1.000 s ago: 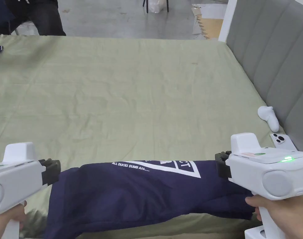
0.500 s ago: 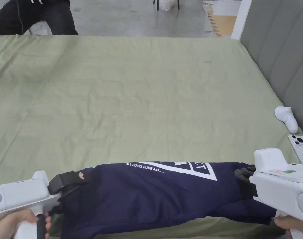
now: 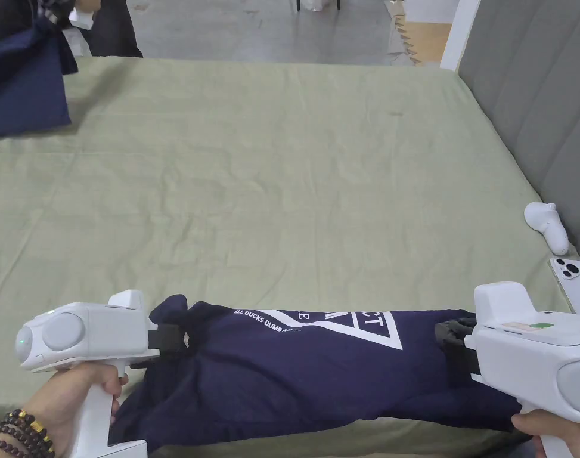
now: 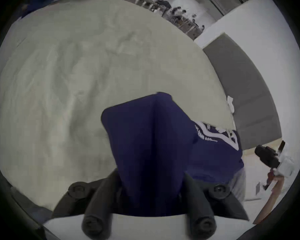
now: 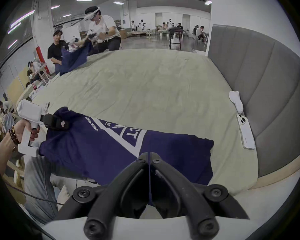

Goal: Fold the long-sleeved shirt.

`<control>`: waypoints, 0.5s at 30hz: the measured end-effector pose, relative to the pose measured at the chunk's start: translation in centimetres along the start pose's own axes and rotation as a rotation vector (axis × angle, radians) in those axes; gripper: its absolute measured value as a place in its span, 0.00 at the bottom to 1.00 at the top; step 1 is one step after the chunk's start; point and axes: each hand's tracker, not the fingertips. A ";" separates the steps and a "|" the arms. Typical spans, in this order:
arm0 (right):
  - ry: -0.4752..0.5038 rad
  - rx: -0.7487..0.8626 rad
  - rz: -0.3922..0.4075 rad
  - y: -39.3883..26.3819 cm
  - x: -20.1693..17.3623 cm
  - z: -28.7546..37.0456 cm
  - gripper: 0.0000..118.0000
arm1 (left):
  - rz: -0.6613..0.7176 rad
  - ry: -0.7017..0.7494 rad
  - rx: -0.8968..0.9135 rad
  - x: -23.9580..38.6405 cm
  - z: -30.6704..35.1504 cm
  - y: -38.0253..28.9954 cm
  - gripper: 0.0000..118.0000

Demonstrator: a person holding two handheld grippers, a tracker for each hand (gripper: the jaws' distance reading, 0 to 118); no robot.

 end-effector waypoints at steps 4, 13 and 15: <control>0.008 0.008 -0.005 0.1 -0.1 0.3 0.00 | 0.045 0.011 0.052 -0.1 1.7 1.7 0.12; -0.010 0.014 -0.009 -0.1 0.4 0.7 0.00 | 0.081 0.344 0.163 -6.2 8.9 6.6 0.12; -0.006 0.015 -0.013 -0.1 0.4 0.4 0.00 | 0.139 0.245 0.132 -5.5 9.4 6.6 0.12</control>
